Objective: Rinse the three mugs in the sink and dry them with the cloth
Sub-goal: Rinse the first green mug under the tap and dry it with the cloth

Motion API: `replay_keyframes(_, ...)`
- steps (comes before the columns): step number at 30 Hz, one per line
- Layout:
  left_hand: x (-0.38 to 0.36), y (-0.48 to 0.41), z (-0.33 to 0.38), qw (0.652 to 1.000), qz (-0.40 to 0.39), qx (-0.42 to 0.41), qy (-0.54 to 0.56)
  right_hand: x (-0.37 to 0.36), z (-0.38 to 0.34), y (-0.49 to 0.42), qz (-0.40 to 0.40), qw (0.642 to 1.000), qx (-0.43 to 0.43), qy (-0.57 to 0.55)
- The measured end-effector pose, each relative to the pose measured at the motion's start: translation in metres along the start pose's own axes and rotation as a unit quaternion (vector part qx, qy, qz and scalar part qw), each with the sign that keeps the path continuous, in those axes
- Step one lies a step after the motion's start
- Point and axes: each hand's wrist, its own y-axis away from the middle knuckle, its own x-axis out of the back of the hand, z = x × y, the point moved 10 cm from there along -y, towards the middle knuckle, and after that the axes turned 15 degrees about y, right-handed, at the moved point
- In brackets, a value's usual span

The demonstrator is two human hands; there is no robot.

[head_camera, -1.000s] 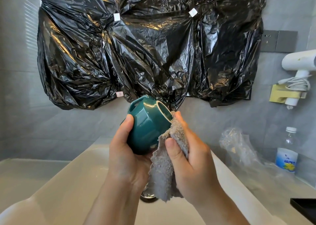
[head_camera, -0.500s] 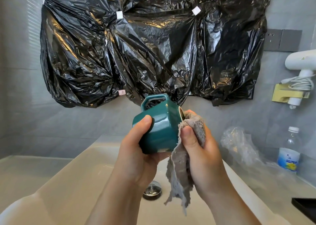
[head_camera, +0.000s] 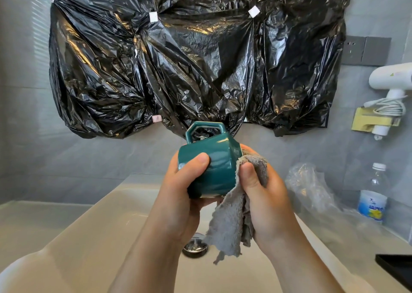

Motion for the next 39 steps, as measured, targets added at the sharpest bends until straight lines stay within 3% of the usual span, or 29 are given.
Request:
replay_keyframes(3,0.001,-0.001,0.003,1.000,0.008,-0.014,-0.016,0.008,0.002,0.000,0.030,1.000,0.001,0.008)
replay_keyframes(7,0.007,-0.001,0.003,1.000,0.023,0.006,-0.014,0.003,-0.010,0.001,-0.040,0.998,0.039,-0.022)
replay_keyframes(9,0.013,0.000,-0.001,0.998,0.048,0.031,0.014,0.005,-0.013,0.003,-0.033,0.998,0.046,0.000)
replay_keyframes(13,0.009,-0.001,-0.005,0.994,0.052,0.046,0.081,0.012,-0.034,0.013,0.091,0.982,0.115,0.123)
replay_keyframes(16,0.016,-0.002,0.005,0.994,0.093,-0.014,0.052,0.006,-0.046,0.020,0.134,0.958,0.168,0.188)
replay_keyframes(20,0.021,0.000,0.021,0.990,0.106,-0.088,-0.022,-0.011,-0.034,0.016,0.042,0.983,0.123,0.131)
replay_keyframes(24,0.015,0.001,0.022,0.990,0.090,-0.094,-0.051,-0.019,-0.022,0.011,-0.053,0.995,0.062,0.059)
replay_keyframes(30,0.021,0.001,0.024,0.987,0.117,-0.101,-0.050,0.006,-0.025,0.013,0.074,0.982,0.078,0.158)
replay_keyframes(35,0.018,0.000,0.020,0.991,0.091,-0.073,-0.057,-0.015,-0.025,0.011,-0.051,0.988,0.071,0.125)
replay_keyframes(37,0.018,0.000,0.019,0.991,0.090,-0.071,-0.063,-0.011,-0.028,0.009,-0.037,0.985,0.081,0.148)
replay_keyframes(39,0.019,0.001,0.020,0.990,0.097,-0.080,-0.065,0.002,-0.032,0.010,0.037,0.980,0.090,0.176)
